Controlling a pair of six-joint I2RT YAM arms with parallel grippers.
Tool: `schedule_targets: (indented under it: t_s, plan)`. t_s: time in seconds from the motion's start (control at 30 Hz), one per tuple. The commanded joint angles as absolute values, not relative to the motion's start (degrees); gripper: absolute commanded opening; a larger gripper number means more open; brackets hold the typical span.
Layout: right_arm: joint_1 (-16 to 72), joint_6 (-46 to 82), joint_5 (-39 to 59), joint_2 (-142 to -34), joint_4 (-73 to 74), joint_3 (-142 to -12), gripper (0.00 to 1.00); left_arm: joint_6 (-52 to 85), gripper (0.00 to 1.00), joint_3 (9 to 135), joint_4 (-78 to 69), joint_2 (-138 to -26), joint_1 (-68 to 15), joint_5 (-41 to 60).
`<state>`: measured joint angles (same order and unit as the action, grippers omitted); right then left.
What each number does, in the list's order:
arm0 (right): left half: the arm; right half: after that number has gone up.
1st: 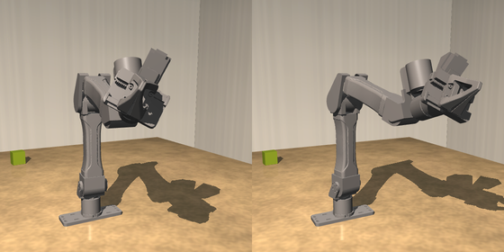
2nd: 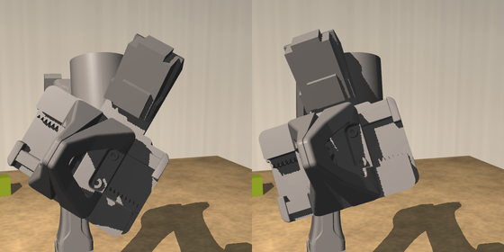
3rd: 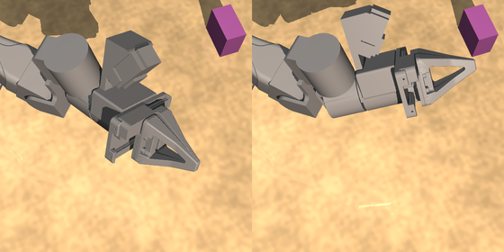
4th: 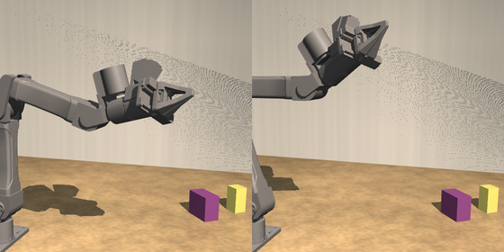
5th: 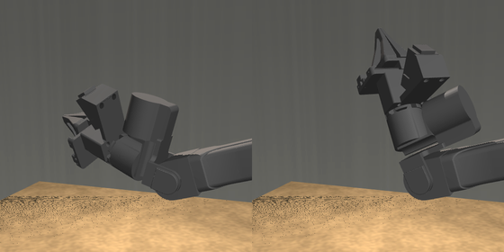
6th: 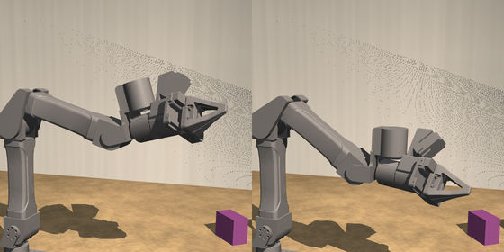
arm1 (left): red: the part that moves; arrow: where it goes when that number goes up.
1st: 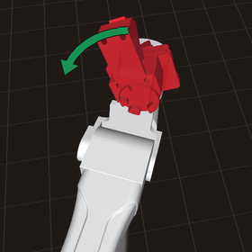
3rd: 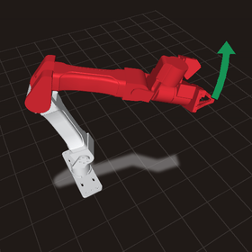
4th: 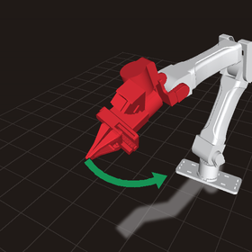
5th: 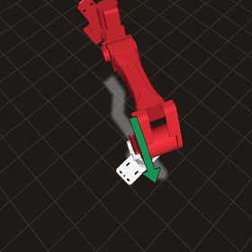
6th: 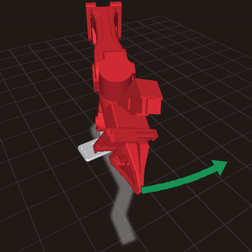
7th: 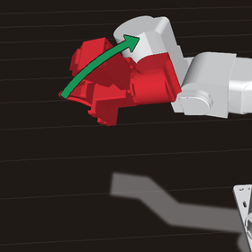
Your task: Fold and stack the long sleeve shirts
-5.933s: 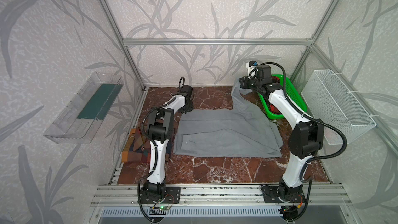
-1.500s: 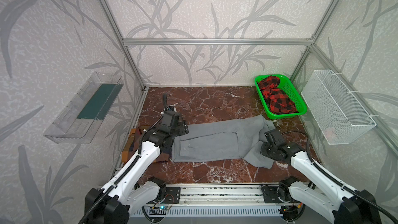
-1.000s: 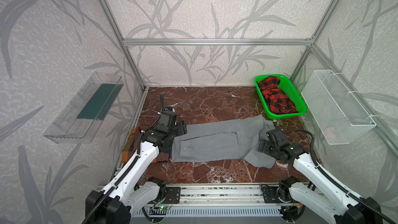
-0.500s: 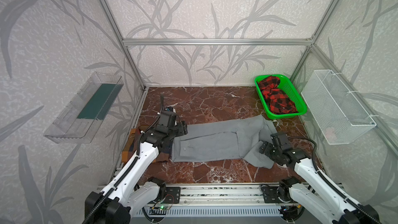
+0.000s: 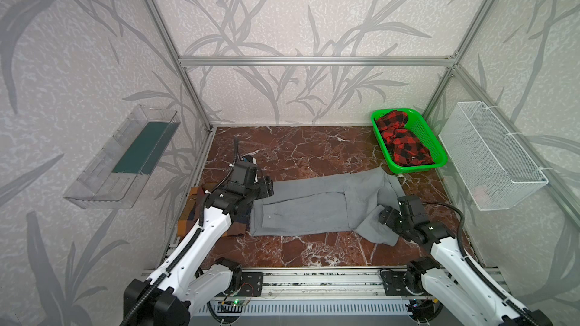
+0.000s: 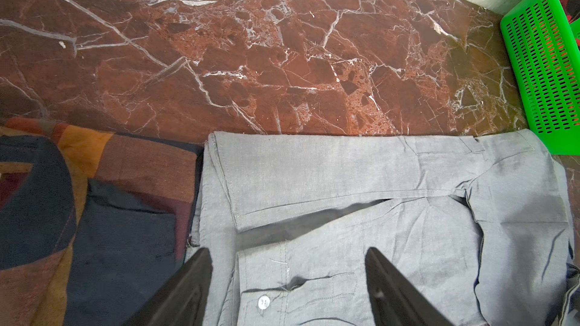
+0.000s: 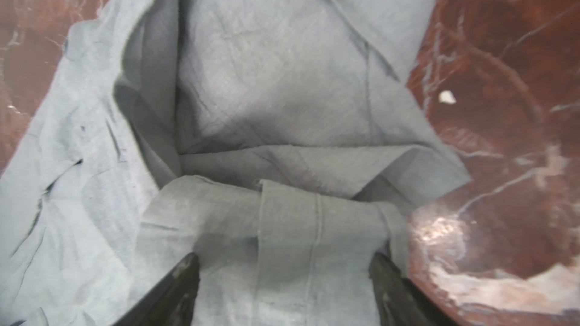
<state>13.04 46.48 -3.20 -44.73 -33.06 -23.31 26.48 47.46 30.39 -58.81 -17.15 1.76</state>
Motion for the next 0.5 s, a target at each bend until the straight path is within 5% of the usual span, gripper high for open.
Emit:
schedule_targets:
  t_s: [0.0,0.3,0.47]
  plan:
    - [11.6,45.3,-5.4,-46.2,-36.2,-25.8,0.95,25.3,0.77,46.8,30.7,-58.0,-16.9,2.7]
    - [6.4,47.2,0.8,-49.2,-32.3,-22.9,1.0,25.1,0.77,46.8,30.7,-58.2,-16.7,3.8]
    - [6.5,47.7,5.0,-49.4,-26.2,-20.5,0.75,25.2,0.77,46.9,30.4,-58.5,-16.7,4.3]
